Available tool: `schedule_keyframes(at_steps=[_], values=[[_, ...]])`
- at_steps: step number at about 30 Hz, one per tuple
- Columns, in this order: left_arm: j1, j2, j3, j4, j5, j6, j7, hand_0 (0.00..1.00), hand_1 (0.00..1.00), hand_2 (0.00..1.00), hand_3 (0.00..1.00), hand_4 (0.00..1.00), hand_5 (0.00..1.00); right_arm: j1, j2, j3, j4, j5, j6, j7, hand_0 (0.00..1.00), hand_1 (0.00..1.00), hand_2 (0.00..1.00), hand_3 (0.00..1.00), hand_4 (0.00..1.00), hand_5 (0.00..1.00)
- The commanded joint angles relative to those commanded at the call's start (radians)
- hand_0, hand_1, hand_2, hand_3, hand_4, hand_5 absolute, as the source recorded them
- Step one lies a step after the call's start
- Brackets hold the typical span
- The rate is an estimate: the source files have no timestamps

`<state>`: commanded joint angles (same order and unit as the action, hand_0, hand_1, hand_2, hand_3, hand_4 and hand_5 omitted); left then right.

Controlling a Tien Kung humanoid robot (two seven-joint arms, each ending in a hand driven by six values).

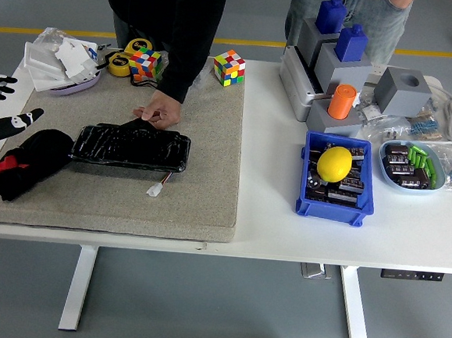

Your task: Pick the rag up,wipe the panel,place it on the desk

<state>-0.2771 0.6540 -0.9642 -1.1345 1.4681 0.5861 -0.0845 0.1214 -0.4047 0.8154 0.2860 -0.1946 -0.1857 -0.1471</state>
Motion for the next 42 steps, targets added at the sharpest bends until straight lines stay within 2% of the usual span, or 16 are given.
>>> schedule_keyframes(at_steps=[10, 19, 30, 42], values=[[-0.031, -0.021, 0.089, 0.085, -0.008, -0.003, -0.009, 0.453, 0.651, 0.718, 0.747, 0.954, 0.499, -0.001, -0.005, 0.006, 0.005, -0.014, -0.001, -0.002, 0.746, 0.676, 0.699, 0.611, 0.979, 0.576], [-0.05, -0.049, 0.14, 0.124, -0.005, -0.001, -0.001, 0.456, 0.653, 0.725, 0.746, 0.952, 0.485, -0.003, -0.005, 0.015, 0.01, -0.024, -0.003, 0.0, 0.747, 0.676, 0.699, 0.611, 0.98, 0.577], [-0.058, -0.064, 0.183, 0.146, -0.008, -0.011, 0.019, 0.457, 0.656, 0.728, 0.748, 0.953, 0.48, -0.001, -0.006, 0.025, 0.012, -0.034, -0.005, 0.001, 0.746, 0.676, 0.699, 0.612, 0.98, 0.577], [-0.079, -0.084, 0.213, 0.196, -0.005, -0.012, 0.03, 0.466, 0.658, 0.728, 0.749, 0.954, 0.477, -0.003, -0.006, 0.089, 0.033, -0.082, -0.017, 0.011, 0.746, 0.676, 0.699, 0.612, 0.98, 0.578]])
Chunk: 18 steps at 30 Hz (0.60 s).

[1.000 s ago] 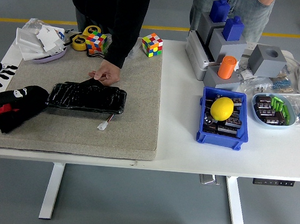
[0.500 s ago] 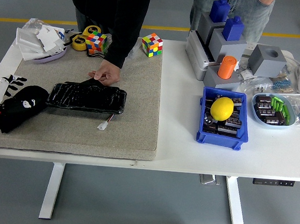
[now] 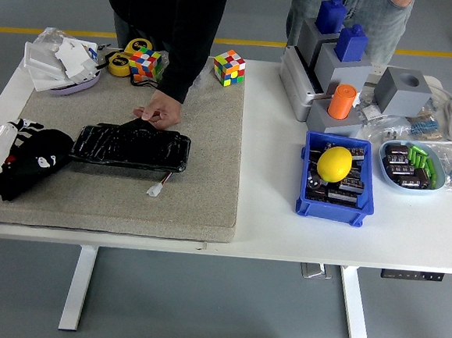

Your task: Pick the rag up,wipe the panel,place it on the desk

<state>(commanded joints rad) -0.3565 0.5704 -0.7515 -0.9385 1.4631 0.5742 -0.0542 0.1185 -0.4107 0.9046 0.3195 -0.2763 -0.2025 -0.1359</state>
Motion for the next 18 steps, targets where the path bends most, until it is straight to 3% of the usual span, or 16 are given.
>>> schedule_keyframes(at_steps=[7, 8, 18], values=[[-0.004, -0.009, 0.003, 0.019, 0.005, 0.003, 0.009, 0.466, 0.658, 0.729, 0.743, 0.957, 0.466, 0.0, -0.003, 0.022, 0.005, -0.015, -0.003, 0.001, 0.744, 0.676, 0.699, 0.612, 0.98, 0.577], [-0.004, -0.01, 0.003, 0.022, 0.005, 0.004, 0.01, 0.467, 0.657, 0.727, 0.701, 0.948, 0.406, 0.0, -0.002, 0.027, 0.006, -0.019, -0.004, 0.001, 0.743, 0.675, 0.698, 0.612, 0.98, 0.577], [-0.011, -0.018, 0.02, 0.054, 0.002, 0.005, 0.017, 0.463, 0.652, 0.724, 0.68, 0.934, 0.352, -0.001, -0.004, 0.068, 0.018, -0.051, -0.011, 0.007, 0.744, 0.675, 0.698, 0.612, 0.979, 0.577]])
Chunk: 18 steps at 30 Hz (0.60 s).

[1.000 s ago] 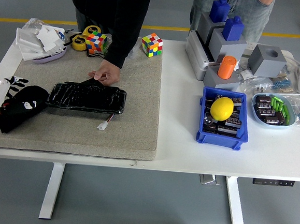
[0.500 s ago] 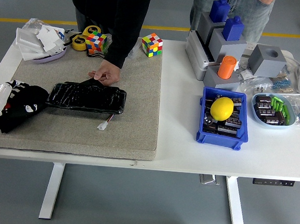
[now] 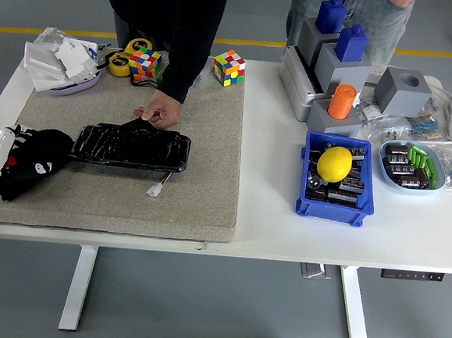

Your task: Pick the rag up,wipe the panel,place it on the desk

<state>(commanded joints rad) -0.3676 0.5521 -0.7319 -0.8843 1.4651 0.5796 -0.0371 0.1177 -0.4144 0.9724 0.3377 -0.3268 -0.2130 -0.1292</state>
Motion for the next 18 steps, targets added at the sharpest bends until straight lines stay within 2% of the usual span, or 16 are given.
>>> schedule_keyframes(at_steps=[2, 7, 8, 13, 14, 18], values=[[-0.001, -0.003, 0.006, 0.007, -0.004, -0.001, 0.0, 0.463, 0.651, 0.721, 0.669, 0.919, 0.319, 0.001, -0.001, -0.002, -0.001, 0.002, 0.001, -0.001, 0.744, 0.675, 0.698, 0.611, 0.979, 0.576], [-0.001, -0.009, 0.018, 0.019, -0.009, -0.002, 0.0, 0.463, 0.651, 0.721, 0.669, 0.919, 0.319, 0.001, -0.002, -0.014, -0.007, 0.015, 0.004, -0.003, 0.744, 0.675, 0.698, 0.611, 0.979, 0.576], [-0.001, -0.009, 0.018, 0.019, -0.008, -0.002, 0.001, 0.433, 0.607, 0.613, 0.646, 0.886, 0.275, 0.001, -0.002, -0.018, -0.009, 0.018, 0.005, -0.003, 0.744, 0.675, 0.698, 0.611, 0.979, 0.576], [0.0, -0.014, 0.008, 0.023, -0.016, 0.025, -0.018, 0.433, 0.607, 0.613, 0.646, 0.886, 0.275, 0.0, -0.002, -0.036, -0.015, 0.032, 0.01, -0.007, 0.744, 0.675, 0.698, 0.611, 0.979, 0.576], [0.0, -0.014, 0.006, 0.022, -0.024, 0.029, -0.022, 0.362, 0.502, 0.535, 0.597, 0.816, 0.245, -0.001, -0.001, -0.037, -0.015, 0.033, 0.011, -0.007, 0.744, 0.675, 0.698, 0.611, 0.98, 0.575], [-0.003, -0.014, 0.006, 0.022, -0.033, 0.033, -0.025, 0.362, 0.502, 0.535, 0.597, 0.816, 0.245, 0.0, -0.001, -0.038, -0.015, 0.031, 0.013, -0.008, 0.744, 0.675, 0.698, 0.611, 0.98, 0.575]])
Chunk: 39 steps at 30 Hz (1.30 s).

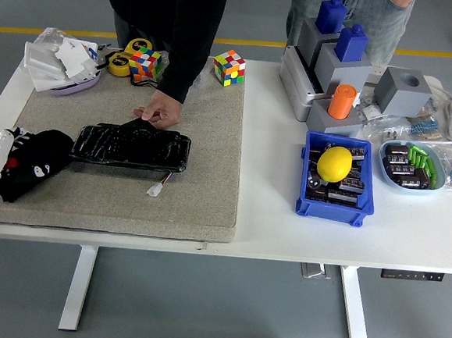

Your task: Pick the rag up,wipe the panel,place it on the desk

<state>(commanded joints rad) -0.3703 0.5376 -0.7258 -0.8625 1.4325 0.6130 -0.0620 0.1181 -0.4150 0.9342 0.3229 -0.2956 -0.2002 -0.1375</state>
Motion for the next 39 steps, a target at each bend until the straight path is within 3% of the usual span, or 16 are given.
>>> schedule_keyframes(at_steps=[1, 2, 7, 8, 13, 14, 19, 20, 31, 39], values=[[0.0, 0.0, 0.0, 0.0, 0.002, 0.002, -0.001, 0.362, 0.502, 0.535, 0.597, 0.816, 0.245, 0.0, 0.001, 0.002, 0.0, -0.002, 0.0, 0.0, 0.744, 0.675, 0.698, 0.611, 0.98, 0.575], [0.0, 0.0, 0.001, 0.0, -0.001, 0.002, 0.0, 0.317, 0.468, 0.516, 0.587, 0.731, 0.226, -0.001, 0.001, 0.006, 0.001, -0.005, -0.001, 0.001, 0.744, 0.675, 0.698, 0.611, 0.979, 0.575], [0.001, 0.0, 0.009, 0.004, 0.001, 0.006, 0.002, 0.317, 0.468, 0.516, 0.587, 0.731, 0.226, -0.003, 0.002, 0.02, 0.004, -0.011, -0.003, 0.003, 0.744, 0.675, 0.698, 0.611, 0.979, 0.575], [0.002, 0.0, 0.009, 0.003, 0.001, 0.008, 0.003, 0.272, 0.375, 0.482, 0.58, 0.677, 0.213, -0.003, 0.001, 0.021, 0.004, -0.012, -0.003, 0.002, 0.745, 0.675, 0.698, 0.611, 0.979, 0.575], [0.003, -0.006, 0.001, 0.004, 0.013, 0.024, 0.012, 0.272, 0.375, 0.482, 0.58, 0.677, 0.213, -0.005, -0.001, 0.025, 0.005, -0.017, -0.003, 0.001, 0.745, 0.675, 0.698, 0.611, 0.979, 0.575], [0.002, -0.006, 0.0, 0.005, 0.016, 0.029, 0.011, 0.235, 0.271, 0.422, 0.574, 0.648, 0.158, -0.004, -0.001, 0.023, 0.005, -0.017, -0.003, 0.001, 0.744, 0.674, 0.698, 0.611, 0.979, 0.576], [0.003, -0.009, -0.005, 0.008, 0.027, 0.032, 0.015, 0.235, 0.271, 0.422, 0.574, 0.648, 0.158, -0.004, -0.002, 0.015, 0.004, -0.013, -0.002, 0.0, 0.744, 0.674, 0.698, 0.611, 0.979, 0.576], [0.002, -0.009, -0.004, 0.009, 0.031, 0.032, 0.017, 0.212, 0.17, 0.357, 0.579, 0.619, 0.113, -0.004, -0.002, 0.014, 0.004, -0.013, -0.002, 0.0, 0.744, 0.675, 0.697, 0.611, 0.981, 0.574], [-0.001, -0.013, -0.008, 0.016, 0.025, 0.032, 0.017, 0.192, 0.109, 0.31, 0.636, 0.608, 0.085, -0.004, -0.002, 0.006, 0.005, -0.012, -0.002, -0.002, 0.745, 0.675, 0.698, 0.611, 0.98, 0.574], [-0.008, -0.001, -0.066, -0.009, 0.04, 0.032, 0.028, 0.183, 0.097, 0.312, 0.636, 0.605, 0.084, -0.004, 0.0, 0.006, 0.006, -0.013, -0.002, -0.001, 0.745, 0.675, 0.698, 0.612, 0.98, 0.574]])
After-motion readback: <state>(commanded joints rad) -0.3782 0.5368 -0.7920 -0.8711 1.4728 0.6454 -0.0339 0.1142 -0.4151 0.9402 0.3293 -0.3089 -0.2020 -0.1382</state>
